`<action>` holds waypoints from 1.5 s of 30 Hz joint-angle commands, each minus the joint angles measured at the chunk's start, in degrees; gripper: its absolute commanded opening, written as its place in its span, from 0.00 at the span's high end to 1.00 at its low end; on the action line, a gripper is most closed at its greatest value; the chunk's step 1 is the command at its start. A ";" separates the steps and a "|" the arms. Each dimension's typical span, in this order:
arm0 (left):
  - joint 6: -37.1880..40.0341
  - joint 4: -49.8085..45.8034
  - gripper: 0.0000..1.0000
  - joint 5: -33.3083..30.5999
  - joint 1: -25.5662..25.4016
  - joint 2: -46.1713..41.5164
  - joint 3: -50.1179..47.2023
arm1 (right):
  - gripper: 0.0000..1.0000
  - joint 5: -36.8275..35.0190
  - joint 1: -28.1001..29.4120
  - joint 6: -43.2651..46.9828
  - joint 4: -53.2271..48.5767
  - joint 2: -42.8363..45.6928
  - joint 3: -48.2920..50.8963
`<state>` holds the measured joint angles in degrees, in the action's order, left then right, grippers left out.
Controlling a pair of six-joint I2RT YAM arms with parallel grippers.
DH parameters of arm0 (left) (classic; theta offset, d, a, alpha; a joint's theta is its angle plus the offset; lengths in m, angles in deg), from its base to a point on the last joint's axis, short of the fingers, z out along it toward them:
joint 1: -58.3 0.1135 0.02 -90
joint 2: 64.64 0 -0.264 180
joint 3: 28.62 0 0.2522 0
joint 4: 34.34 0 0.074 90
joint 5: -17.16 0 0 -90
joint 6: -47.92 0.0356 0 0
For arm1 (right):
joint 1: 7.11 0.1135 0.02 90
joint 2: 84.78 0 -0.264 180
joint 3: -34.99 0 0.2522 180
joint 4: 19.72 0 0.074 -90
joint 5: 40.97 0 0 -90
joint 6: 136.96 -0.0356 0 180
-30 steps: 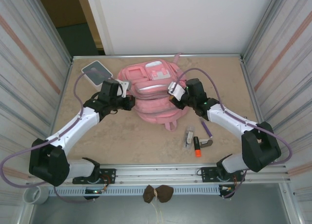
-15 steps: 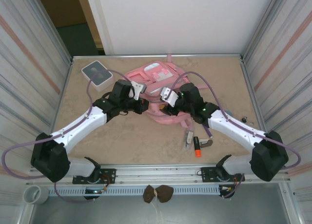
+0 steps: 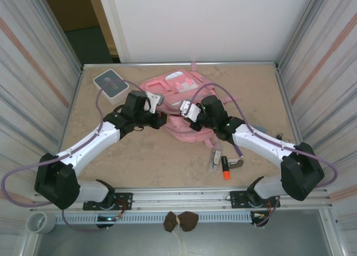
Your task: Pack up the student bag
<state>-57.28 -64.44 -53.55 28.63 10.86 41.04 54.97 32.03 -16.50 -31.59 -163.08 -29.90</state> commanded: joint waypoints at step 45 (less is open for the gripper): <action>31.48 -5.86 0.18 -26.73 -16.87 28.38 27.23 | 0.15 -1.80 -27.71 -52.99 -35.17 15.19 4.47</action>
<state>-28.36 -64.79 -76.43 11.04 37.20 63.86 52.15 4.42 -66.07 -65.71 -149.68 -26.88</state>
